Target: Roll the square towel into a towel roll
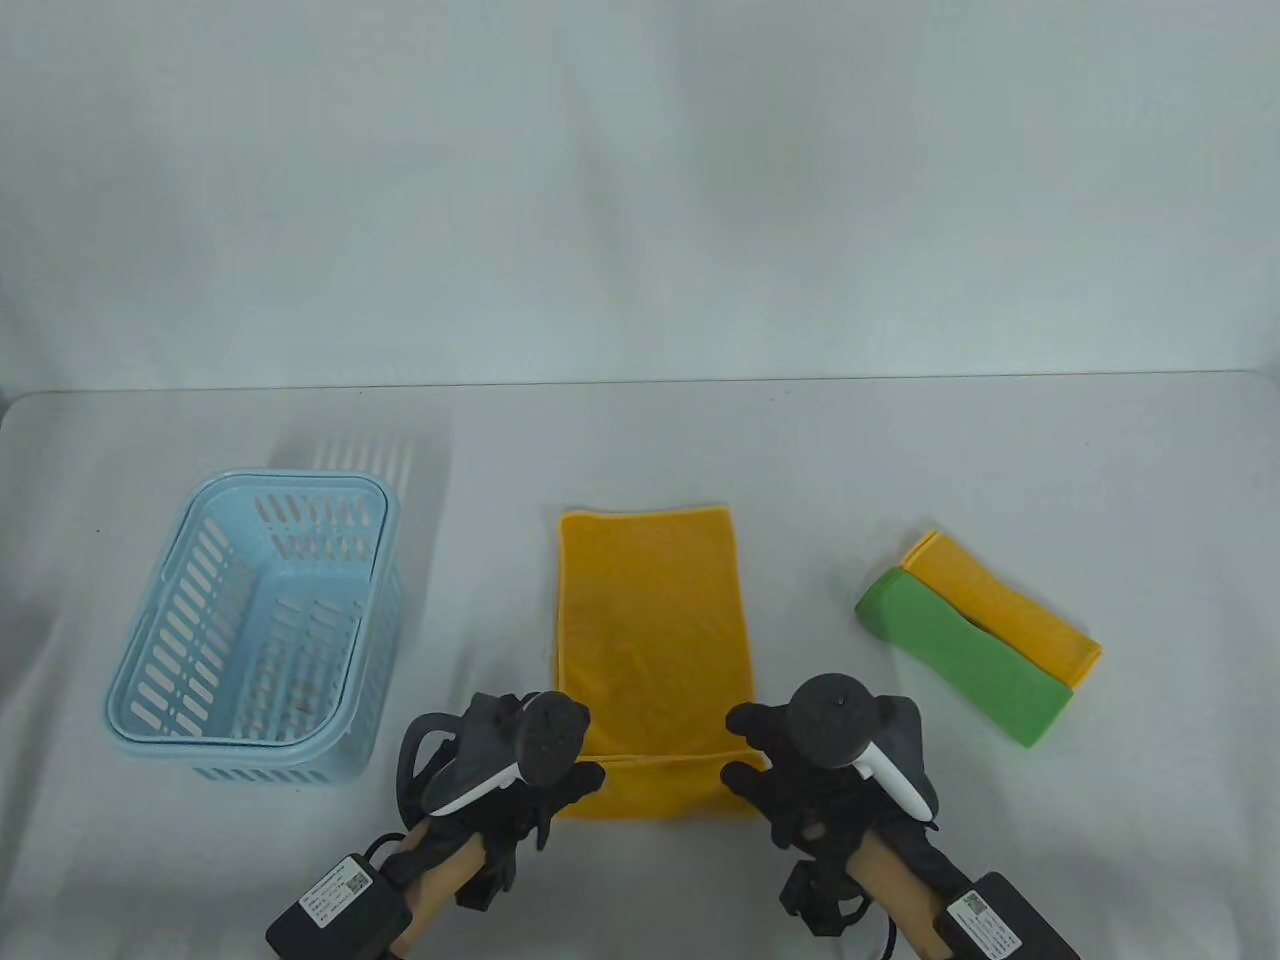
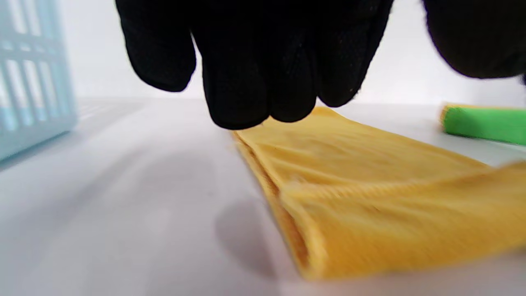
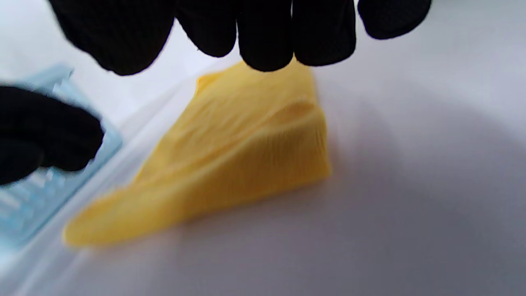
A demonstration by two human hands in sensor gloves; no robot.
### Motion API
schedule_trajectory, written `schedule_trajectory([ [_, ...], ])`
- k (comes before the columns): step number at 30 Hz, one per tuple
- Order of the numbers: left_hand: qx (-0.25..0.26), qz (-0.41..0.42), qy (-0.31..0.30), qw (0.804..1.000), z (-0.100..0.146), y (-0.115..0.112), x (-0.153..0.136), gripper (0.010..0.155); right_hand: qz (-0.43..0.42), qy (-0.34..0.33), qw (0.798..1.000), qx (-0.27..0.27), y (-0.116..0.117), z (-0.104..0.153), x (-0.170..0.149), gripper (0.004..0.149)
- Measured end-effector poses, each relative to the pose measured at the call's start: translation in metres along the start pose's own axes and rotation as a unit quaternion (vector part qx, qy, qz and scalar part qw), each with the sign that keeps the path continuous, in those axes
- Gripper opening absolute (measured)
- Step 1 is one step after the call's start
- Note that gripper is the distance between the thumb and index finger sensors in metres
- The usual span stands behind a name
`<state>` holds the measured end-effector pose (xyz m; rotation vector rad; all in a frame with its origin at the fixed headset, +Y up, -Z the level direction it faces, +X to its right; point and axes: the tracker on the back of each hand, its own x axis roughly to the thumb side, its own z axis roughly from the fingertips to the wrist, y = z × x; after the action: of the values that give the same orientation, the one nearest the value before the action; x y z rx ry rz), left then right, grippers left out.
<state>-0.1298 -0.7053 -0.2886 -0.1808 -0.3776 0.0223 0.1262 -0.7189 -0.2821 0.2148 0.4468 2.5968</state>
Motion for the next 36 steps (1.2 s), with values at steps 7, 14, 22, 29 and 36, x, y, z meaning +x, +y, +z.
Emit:
schedule_trajectory([
  [7,-0.052,-0.085,-0.055,0.994,-0.004,-0.023,0.024,0.067,0.146,-0.014,0.989,0.026,0.029,-0.005,0.009,0.071],
  [14,-0.066,-0.115,-0.066,0.989,-0.003,-0.034,0.027,0.067,0.214,-0.011,0.977,0.007,0.041,-0.008,0.005,0.065],
  [22,-0.062,-0.120,-0.061,0.989,-0.003,-0.037,0.026,0.069,0.237,-0.017,0.971,-0.040,0.048,-0.012,0.004,0.054],
  [29,-0.076,-0.122,-0.047,0.989,-0.008,-0.044,0.023,0.083,0.171,-0.006,0.983,-0.059,0.035,-0.015,-0.001,0.045],
  [36,-0.053,-0.105,-0.032,0.993,-0.012,-0.038,0.014,0.065,0.082,0.012,0.995,-0.051,0.021,-0.021,-0.014,0.044],
])
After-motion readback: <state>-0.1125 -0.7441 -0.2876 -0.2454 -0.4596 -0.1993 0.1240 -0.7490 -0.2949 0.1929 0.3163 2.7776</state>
